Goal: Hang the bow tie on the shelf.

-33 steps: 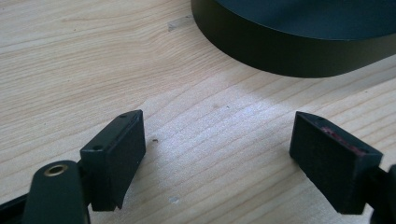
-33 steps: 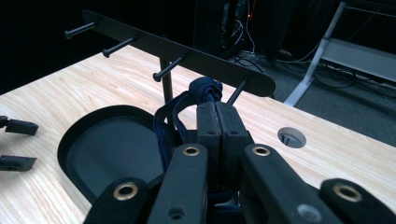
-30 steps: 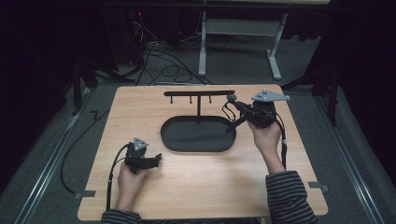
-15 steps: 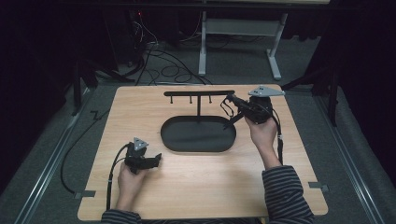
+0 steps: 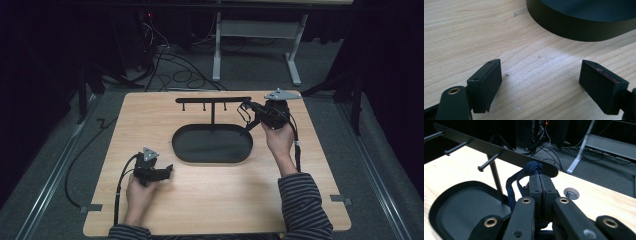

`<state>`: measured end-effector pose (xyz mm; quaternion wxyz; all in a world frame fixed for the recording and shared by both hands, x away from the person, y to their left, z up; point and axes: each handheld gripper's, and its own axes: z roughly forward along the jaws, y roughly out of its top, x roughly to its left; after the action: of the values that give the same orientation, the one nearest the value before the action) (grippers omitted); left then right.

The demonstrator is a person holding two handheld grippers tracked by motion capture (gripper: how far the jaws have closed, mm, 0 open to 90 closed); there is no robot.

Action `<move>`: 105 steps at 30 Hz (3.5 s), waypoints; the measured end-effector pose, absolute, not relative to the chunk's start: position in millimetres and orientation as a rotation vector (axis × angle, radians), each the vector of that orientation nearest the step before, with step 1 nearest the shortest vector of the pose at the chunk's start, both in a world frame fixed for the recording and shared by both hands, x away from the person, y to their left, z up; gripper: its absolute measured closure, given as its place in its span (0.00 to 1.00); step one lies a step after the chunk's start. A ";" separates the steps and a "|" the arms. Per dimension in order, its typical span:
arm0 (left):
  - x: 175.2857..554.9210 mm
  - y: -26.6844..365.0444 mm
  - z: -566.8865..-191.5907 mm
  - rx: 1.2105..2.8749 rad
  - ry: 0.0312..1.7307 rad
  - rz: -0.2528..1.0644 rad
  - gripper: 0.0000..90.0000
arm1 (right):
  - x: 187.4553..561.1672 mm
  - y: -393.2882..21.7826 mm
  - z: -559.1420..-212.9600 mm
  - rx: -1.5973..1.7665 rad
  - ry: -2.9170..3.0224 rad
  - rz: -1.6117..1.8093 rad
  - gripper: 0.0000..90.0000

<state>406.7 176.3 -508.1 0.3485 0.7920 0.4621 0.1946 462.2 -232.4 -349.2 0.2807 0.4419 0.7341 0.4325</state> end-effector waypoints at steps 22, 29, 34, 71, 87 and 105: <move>406.7 176.2 -508.2 2.050 1.199 0.504 0.21 | 464.5 -235.1 -352.4 1.206 1.976 1.156 0.97; 406.7 176.4 -508.1 2.054 1.198 0.503 0.21 | 459.3 -238.5 -348.6 1.213 1.972 1.176 0.93; 406.7 176.2 -508.2 2.050 1.199 0.504 0.21 | 453.6 -243.4 -346.0 1.209 1.964 1.191 0.87; 406.7 176.3 -508.1 2.052 1.198 0.503 0.21 | 407.9 -284.5 -348.9 1.267 1.934 1.283 0.63; 406.7 176.2 -508.2 2.050 1.199 0.505 0.21 | 390.1 -295.8 -356.5 1.281 1.906 1.292 0.63; 406.7 176.2 -508.2 2.051 1.199 0.505 0.21 | 371.0 -307.6 -367.1 1.304 1.893 1.316 0.62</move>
<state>406.7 176.2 -508.2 0.3491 0.7913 0.4626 0.1947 371.0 -307.6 -367.1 0.2439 0.4775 0.6930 0.4819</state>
